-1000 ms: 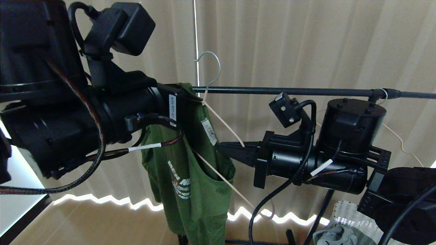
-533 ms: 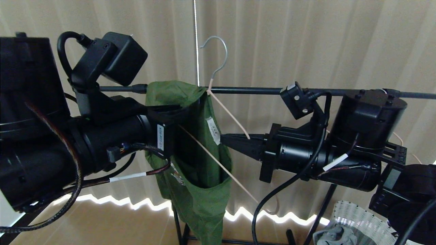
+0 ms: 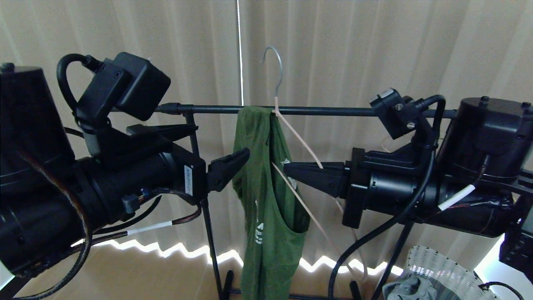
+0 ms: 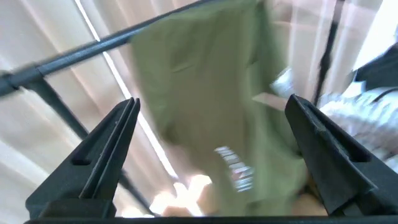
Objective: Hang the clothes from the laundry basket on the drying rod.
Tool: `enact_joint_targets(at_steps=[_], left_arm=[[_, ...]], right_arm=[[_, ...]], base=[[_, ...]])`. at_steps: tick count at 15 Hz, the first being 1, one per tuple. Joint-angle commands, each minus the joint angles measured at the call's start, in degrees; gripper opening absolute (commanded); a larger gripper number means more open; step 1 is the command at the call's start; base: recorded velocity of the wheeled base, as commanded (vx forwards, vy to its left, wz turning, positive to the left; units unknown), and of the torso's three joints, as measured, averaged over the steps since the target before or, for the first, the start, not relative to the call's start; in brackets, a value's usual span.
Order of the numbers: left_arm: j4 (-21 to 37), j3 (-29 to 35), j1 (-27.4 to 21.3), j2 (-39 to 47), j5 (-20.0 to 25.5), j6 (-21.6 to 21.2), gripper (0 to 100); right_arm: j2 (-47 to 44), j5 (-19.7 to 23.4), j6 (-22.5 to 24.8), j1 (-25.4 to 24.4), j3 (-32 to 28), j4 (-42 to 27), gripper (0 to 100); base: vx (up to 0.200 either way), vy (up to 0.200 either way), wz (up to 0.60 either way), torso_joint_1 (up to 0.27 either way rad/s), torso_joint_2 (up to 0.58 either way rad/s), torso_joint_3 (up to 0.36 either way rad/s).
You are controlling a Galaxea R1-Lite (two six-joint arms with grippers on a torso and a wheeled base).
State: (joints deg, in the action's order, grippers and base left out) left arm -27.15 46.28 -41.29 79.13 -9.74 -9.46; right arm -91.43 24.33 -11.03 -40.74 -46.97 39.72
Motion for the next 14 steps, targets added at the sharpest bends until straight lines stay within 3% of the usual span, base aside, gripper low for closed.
enact_joint_targets(at_steps=[1,4,5,8,10,12,14], left_arm=[[-1.50,-3.12,2.79,-2.14,1.30,-3.64,100],[-3.17,-4.35,9.82,-2.93,10.00,-11.55,100],[-3.35,-4.00,13.25,-2.66,16.24,-15.24,100],[-3.44,-3.21,18.09,-0.64,26.62,-25.17,100],[-4.58,-1.80,19.93,2.87,31.45,-31.76,100],[-6.07,-0.31,19.67,6.21,33.38,-34.84,100],[-6.16,1.98,18.44,7.97,35.05,-34.92,100]], right_arm=[[6.09,0.28,0.05,0.75,1.44,-3.15,0],[8.55,0.45,0.22,0.66,1.97,-7.46,0],[9.08,0.63,0.40,0.66,1.97,-9.66,0],[10.48,6.34,0.40,0.66,3.20,-10.27,0],[12.15,11.70,0.40,0.66,4.43,-10.10,0],[12.06,13.11,0.40,0.66,4.43,-9.66,0],[11.71,14.87,0.40,0.66,4.34,-9.57,0]], base=[[0.000,0.000,0.00,0.000,0.00,0.000],[0.000,0.000,0.00,0.000,0.00,0.000],[0.000,0.000,0.00,0.000,0.00,0.000],[0.000,0.000,0.00,0.000,0.00,0.000],[0.000,0.000,0.00,0.000,0.00,0.000],[0.000,0.000,0.00,0.000,0.00,0.000],[0.000,0.000,0.00,0.000,0.00,0.000]])
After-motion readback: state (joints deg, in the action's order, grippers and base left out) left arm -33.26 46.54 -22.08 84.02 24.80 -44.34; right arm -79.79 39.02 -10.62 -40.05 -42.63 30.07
